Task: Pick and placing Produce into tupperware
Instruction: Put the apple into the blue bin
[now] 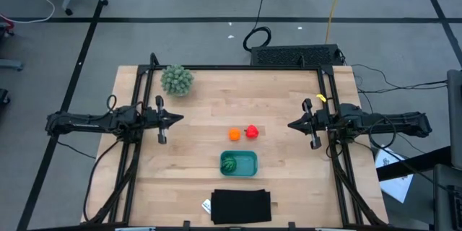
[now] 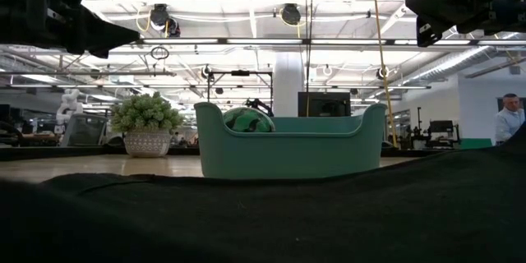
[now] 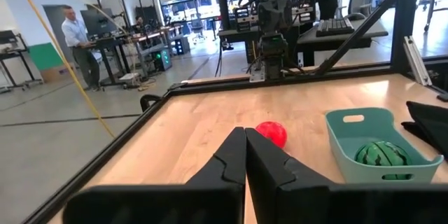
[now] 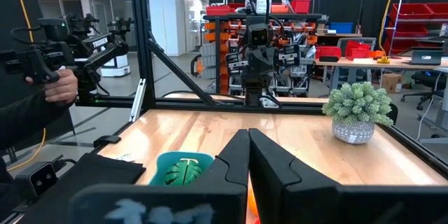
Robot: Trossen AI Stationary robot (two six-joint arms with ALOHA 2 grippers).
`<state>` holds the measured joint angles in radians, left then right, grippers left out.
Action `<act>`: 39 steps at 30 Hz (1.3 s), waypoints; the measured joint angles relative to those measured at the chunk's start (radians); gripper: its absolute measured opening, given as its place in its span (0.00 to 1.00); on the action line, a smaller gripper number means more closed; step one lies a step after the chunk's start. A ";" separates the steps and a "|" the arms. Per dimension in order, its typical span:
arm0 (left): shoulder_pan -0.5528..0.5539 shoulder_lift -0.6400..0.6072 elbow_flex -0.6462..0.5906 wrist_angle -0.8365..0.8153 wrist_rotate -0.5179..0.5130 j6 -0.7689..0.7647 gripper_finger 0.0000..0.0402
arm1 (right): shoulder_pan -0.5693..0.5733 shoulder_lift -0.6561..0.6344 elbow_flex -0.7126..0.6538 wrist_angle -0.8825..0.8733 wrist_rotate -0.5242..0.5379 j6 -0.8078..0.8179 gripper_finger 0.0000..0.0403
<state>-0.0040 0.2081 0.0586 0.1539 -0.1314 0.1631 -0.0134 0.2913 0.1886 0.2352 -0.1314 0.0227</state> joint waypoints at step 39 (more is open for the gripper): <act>0.000 0.000 0.000 0.011 -0.001 -0.007 0.03 | 0.000 0.041 0.000 0.112 0.000 0.017 0.00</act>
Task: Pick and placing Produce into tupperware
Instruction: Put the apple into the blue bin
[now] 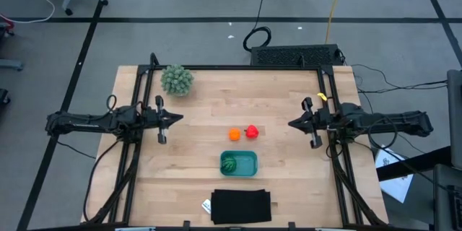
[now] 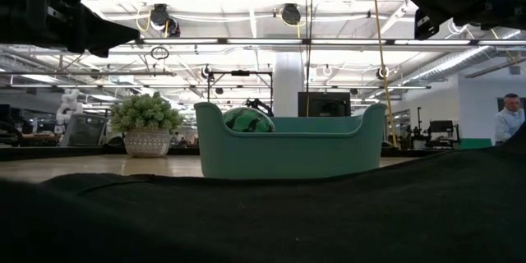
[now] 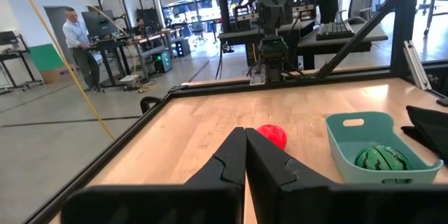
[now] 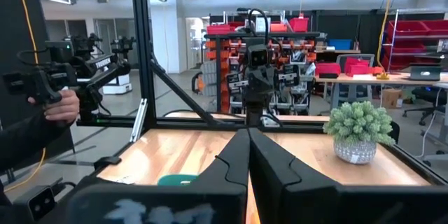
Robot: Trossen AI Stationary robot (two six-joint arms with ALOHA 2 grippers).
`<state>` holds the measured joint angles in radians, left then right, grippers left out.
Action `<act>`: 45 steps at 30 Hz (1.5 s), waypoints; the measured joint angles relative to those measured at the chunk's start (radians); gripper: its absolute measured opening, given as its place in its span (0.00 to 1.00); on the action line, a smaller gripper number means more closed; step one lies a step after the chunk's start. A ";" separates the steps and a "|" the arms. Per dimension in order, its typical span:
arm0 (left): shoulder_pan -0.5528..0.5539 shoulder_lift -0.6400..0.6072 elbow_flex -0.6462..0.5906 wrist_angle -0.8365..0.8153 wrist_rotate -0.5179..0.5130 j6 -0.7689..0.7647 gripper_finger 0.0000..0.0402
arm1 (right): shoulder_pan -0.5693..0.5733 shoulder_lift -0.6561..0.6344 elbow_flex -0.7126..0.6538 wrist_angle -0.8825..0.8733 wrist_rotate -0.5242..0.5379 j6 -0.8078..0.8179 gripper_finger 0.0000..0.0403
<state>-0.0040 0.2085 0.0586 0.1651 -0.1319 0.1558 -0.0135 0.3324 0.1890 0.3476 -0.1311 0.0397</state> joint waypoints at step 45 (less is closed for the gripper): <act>0.000 0.000 0.000 0.034 -0.001 -0.021 0.06 | -0.192 0.417 0.455 -0.172 -0.057 0.012 0.00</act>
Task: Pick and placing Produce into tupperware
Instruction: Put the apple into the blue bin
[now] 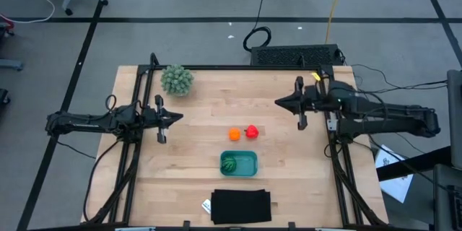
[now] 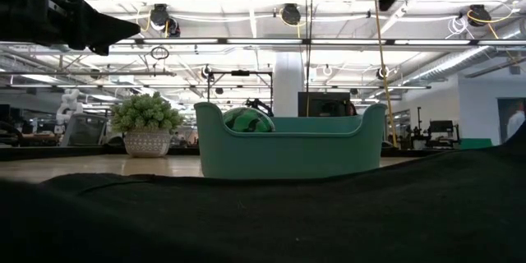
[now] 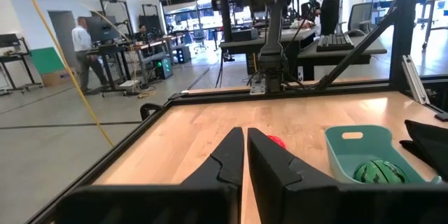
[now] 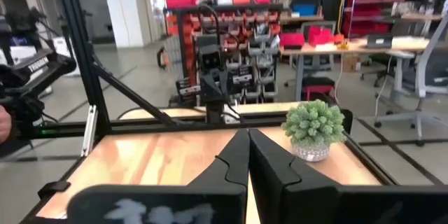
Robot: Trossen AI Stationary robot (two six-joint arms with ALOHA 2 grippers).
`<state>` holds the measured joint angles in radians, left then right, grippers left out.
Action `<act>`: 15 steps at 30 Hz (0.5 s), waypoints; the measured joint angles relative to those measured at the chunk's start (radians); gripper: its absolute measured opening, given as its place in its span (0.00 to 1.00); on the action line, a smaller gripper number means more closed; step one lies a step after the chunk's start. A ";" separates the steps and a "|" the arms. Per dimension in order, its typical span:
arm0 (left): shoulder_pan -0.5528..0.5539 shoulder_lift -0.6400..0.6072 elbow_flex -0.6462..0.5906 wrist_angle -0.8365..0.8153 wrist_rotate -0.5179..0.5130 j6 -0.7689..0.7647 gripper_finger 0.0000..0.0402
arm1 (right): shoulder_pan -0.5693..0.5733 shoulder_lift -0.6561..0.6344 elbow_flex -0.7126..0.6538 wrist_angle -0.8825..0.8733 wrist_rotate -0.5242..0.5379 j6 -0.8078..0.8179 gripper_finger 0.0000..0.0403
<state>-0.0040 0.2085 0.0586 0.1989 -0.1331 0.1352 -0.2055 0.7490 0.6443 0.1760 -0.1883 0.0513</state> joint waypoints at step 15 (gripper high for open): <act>0.000 0.000 0.000 -0.002 0.000 0.012 0.06 | -0.091 0.405 0.391 -0.326 -0.188 0.019 0.00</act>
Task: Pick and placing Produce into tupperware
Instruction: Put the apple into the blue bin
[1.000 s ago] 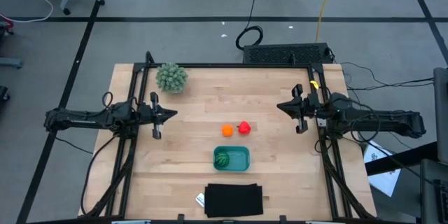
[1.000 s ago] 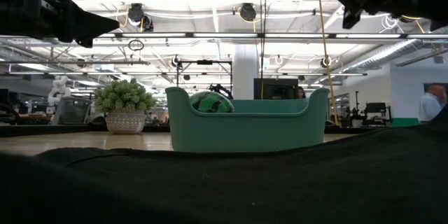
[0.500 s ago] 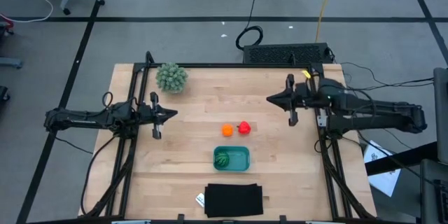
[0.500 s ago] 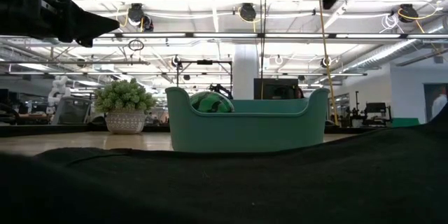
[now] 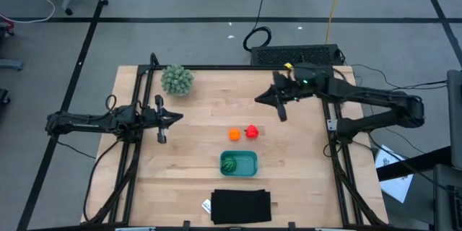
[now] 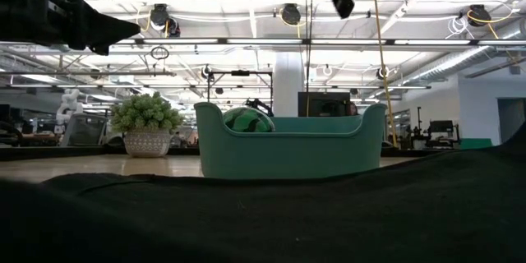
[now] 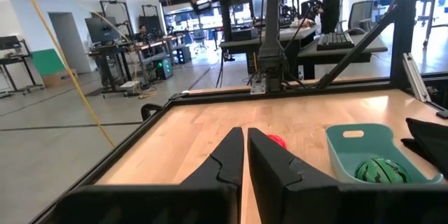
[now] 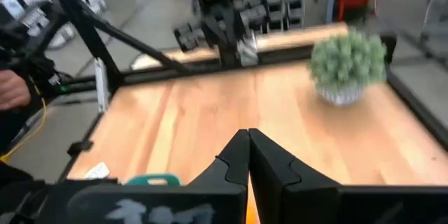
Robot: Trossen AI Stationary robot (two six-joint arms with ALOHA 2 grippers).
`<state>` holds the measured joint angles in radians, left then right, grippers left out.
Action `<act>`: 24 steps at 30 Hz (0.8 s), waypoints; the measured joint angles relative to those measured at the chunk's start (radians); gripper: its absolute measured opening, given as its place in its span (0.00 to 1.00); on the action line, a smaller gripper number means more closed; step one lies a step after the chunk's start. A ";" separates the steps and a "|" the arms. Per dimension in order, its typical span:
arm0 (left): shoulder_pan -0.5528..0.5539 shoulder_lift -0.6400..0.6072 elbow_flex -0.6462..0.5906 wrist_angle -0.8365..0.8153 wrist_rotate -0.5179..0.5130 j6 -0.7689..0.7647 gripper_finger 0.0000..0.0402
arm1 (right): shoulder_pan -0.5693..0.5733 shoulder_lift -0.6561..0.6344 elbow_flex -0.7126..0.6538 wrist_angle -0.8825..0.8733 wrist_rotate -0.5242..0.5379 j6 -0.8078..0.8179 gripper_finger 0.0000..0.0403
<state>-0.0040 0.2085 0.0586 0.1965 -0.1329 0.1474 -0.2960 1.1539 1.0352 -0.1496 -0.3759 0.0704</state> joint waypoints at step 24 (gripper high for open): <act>0.000 0.001 0.000 -0.052 0.000 0.015 0.06 | -0.052 0.373 0.461 -0.601 -0.021 -0.055 0.00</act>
<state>-0.0044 0.2092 0.0586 0.1444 -0.1329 0.1623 -0.3483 1.5265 1.4959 -0.7504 -0.3968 0.0152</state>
